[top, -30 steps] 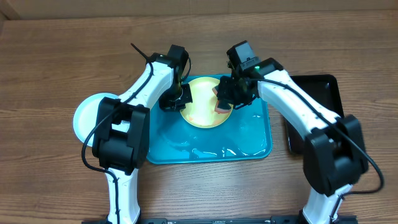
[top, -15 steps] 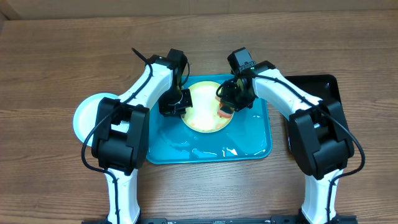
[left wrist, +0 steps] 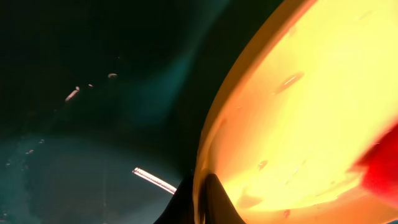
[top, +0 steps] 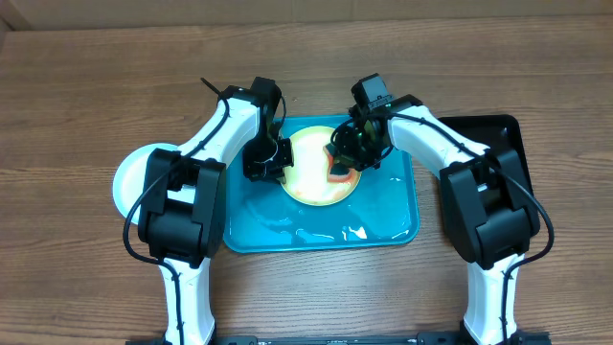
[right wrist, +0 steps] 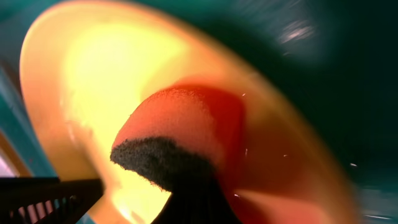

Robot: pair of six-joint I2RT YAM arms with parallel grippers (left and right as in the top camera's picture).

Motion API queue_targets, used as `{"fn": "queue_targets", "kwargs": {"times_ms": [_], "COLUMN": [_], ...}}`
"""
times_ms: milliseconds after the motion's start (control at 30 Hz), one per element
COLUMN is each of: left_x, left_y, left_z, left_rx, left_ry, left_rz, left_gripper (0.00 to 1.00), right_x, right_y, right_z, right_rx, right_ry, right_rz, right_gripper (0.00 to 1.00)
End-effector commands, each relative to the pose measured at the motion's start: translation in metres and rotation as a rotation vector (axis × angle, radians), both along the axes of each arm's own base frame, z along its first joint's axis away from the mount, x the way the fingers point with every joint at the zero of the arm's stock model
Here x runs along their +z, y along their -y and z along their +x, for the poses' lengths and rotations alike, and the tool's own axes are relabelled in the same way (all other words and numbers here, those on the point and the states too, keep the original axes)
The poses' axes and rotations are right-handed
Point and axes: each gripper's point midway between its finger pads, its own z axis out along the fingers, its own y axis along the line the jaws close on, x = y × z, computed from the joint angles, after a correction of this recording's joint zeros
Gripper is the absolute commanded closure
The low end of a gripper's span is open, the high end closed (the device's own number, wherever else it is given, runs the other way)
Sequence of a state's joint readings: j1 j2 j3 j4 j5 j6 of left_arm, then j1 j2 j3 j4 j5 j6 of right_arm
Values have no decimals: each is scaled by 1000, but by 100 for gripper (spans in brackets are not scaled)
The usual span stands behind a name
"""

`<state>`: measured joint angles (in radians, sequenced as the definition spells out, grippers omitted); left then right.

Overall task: Clean dirty plates on tray and stack at the side
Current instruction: 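Scrub the yellow plate with the sponge while the left gripper holds it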

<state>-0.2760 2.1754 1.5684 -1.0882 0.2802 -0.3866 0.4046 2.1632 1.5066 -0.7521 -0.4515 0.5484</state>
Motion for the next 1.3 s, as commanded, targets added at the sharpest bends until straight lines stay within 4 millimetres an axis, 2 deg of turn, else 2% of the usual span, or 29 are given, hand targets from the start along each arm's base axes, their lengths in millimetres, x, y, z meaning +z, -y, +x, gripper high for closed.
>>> {"fn": "queue_targets", "kwargs": {"times_ms": [0, 100, 200, 300, 333, 500, 667, 767, 833, 900, 1067, 1167, 1267], "left_x": [-36, -36, -37, -37, -37, -36, -36, -37, -37, -37, -36, -33, -33], "left_y": [12, 12, 12, 9, 6, -2, -8, -10, -11, -11, -7, -5, -9], "left_z": [-34, -33, -32, -31, -29, -26, -23, -20, -18, -16, -7, 0, 3], "left_rx": [-66, -65, -63, -53, -45, -19, 2, 8, 11, 14, 35, 61, 76], "left_ry": [-135, -130, -127, -128, -128, -128, -127, -119, -114, -107, -80, -68, -63], "left_rz": [-33, -35, -35, -36, -36, -41, -42, -44, -46, -48, -106, -160, -165], "left_gripper": [96, 96, 96, 96, 96, 96, 96, 96, 95, 96, 96, 96, 96], "right_x": [-20, -16, -17, -19, -16, -9, -9, -9, -9, -9, -6, -6, -7], "right_y": [-33, -43, -37, -6, 15, 73, 92, 83, 68, 42, -27, -54, -61], "right_z": [-37, -45, -49, -38, -28, -4, 7, 18, 20, 16, -11, -34, -52], "right_rx": [92, 137, 161, 128, 124, 102, 126, 154, 168, 210, 290, 360, 418], "right_ry": [-109, -114, -120, -113, -91, -9, 63, 119, 136, 134, 60, 16, -12], "right_rz": [57, 88, 69, -70, -164, -476, -606, -583, -515, -389, -58, 26, 25], "right_gripper": [96, 96, 96, 96, 96, 96, 96, 96, 96, 96, 96, 96, 96]}}
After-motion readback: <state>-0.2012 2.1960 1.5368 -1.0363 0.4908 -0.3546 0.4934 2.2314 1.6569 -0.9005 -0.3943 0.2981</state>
